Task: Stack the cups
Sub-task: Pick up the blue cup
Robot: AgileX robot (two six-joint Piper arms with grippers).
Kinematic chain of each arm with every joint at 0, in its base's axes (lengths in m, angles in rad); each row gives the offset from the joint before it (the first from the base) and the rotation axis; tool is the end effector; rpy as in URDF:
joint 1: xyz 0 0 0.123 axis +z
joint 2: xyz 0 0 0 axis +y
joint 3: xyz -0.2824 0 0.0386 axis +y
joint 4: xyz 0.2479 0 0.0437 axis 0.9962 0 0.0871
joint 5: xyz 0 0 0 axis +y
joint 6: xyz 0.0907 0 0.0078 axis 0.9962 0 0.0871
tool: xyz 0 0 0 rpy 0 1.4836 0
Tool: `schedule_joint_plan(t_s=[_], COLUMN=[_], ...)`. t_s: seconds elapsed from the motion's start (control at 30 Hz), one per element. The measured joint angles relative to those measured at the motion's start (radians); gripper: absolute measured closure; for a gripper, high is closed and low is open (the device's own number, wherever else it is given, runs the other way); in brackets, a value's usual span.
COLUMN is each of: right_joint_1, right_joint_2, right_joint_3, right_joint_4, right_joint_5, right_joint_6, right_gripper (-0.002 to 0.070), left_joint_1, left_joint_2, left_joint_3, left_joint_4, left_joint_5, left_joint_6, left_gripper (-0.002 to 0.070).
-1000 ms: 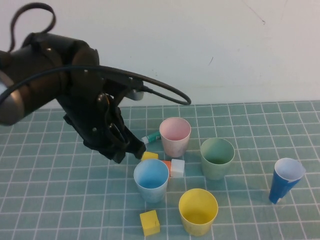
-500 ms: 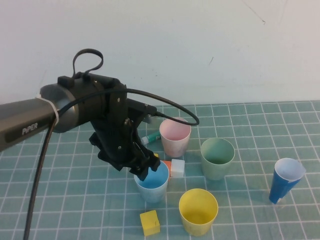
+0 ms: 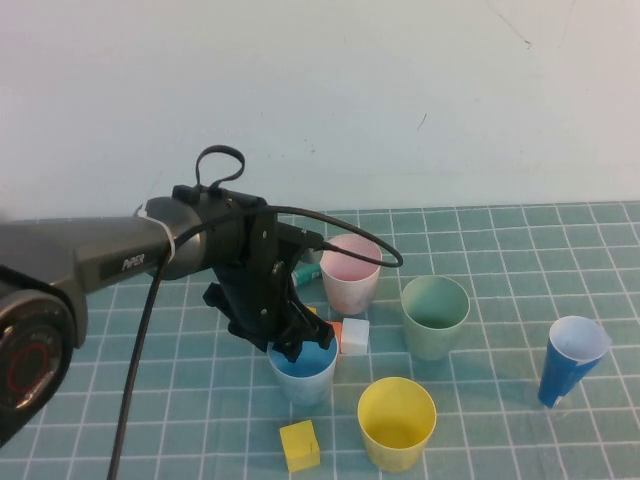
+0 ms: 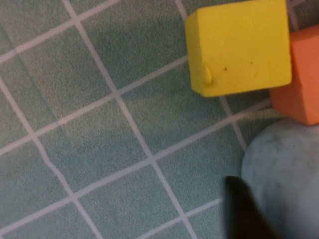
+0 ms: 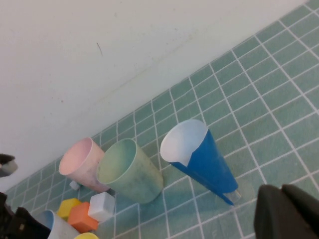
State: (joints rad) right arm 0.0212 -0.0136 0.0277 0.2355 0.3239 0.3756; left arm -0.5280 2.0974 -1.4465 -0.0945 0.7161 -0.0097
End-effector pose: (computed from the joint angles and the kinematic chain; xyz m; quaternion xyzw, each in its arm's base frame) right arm 0.0535 0.0079 0.1760 0.2023 0.7608 0.2159 0.5776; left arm 0.3644 -0.2191 0.1453 0.2235 0.9632 -0.0730 0.1301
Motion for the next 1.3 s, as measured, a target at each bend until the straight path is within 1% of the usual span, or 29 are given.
schedule_joint_plan(t_s=[0.07, 0.1, 0.13, 0.2, 0.27, 0.4, 0.53, 0.6, 0.67, 0.77, 0.83, 0.9, 0.97, 1.03, 1.1, 1.2, 1.27, 1.3], right_joint_1=[0.000, 0.000, 0.000, 0.000, 0.000, 0.000, 0.000, 0.000, 0.000, 0.000, 0.000, 0.000, 0.000, 0.000, 0.000, 0.000, 0.000, 0.000], right_joint_2=[0.000, 0.000, 0.000, 0.000, 0.000, 0.000, 0.000, 0.000, 0.000, 0.000, 0.000, 0.000, 0.000, 0.000, 0.000, 0.000, 0.000, 0.000], right_joint_3=[0.000, 0.000, 0.000, 0.000, 0.000, 0.000, 0.000, 0.000, 0.000, 0.000, 0.000, 0.000, 0.000, 0.000, 0.000, 0.000, 0.000, 0.000], right_joint_4=[0.002, 0.002, 0.002, 0.002, 0.004, 0.004, 0.004, 0.004, 0.004, 0.004, 0.006, 0.008, 0.010, 0.015, 0.028, 0.049, 0.064, 0.075], right_joint_5=[0.000, 0.002, 0.002, 0.002, 0.002, 0.003, 0.002, 0.002, 0.002, 0.002, 0.002, 0.001, 0.001, 0.003, 0.004, 0.004, 0.005, 0.005], right_joint_6=[0.000, 0.000, 0.000, 0.000, 0.000, -0.002, -0.015, -0.016, -0.020, -0.029, -0.040, -0.044, -0.046, -0.046, -0.054, -0.082, -0.106, -0.118], right_gripper=[0.0679, 0.0679, 0.0679, 0.0679, 0.0679, 0.0679, 0.0679, 0.0679, 0.0679, 0.0679, 0.0679, 0.0679, 0.0679, 0.0679, 0.0679, 0.0679, 0.0679, 0.0679], left_joint_1=[0.000, 0.000, 0.000, 0.000, 0.000, 0.000, -0.015, -0.046, -0.095, -0.183, -0.222, -0.245, -0.246, -0.229, -0.201, -0.135, -0.088, -0.070], left_joint_2=[0.011, 0.013, 0.013, 0.009, -0.013, -0.119, -0.272, -0.335, -0.380, -0.394, -0.378, -0.355, -0.333, -0.319, -0.309, -0.295, -0.278, -0.270], left_joint_3=[0.000, 0.000, 0.000, 0.000, -0.001, -0.001, -0.005, -0.008, -0.008, -0.008, -0.008, -0.008, -0.008, -0.008, -0.008, -0.008, -0.008, -0.008], left_joint_4=[0.000, 0.000, 0.004, 0.011, 0.038, 0.094, 0.078, 0.065, 0.054, 0.058, 0.078, 0.082, 0.111, 0.137, 0.137, 0.107, 0.077, 0.064], left_joint_5=[-0.006, -0.008, -0.008, -0.008, 0.007, 0.079, 0.162, 0.203, 0.230, 0.248, 0.248, 0.248, 0.248, 0.248, 0.248, 0.248, 0.248, 0.250], left_joint_6=[0.000, 0.000, 0.000, 0.000, 0.000, 0.000, 0.035, 0.061, 0.084, 0.105, 0.105, 0.091, 0.063, 0.042, 0.029, 0.024, 0.024, 0.024], left_gripper=[0.0503, 0.0560, 0.0598, 0.0635, 0.0652, 0.0662, 0.0666, 0.0668, 0.0671, 0.0673, 0.0673, 0.0673, 0.0673, 0.0662, 0.0620, 0.0498, 0.0382, 0.0341])
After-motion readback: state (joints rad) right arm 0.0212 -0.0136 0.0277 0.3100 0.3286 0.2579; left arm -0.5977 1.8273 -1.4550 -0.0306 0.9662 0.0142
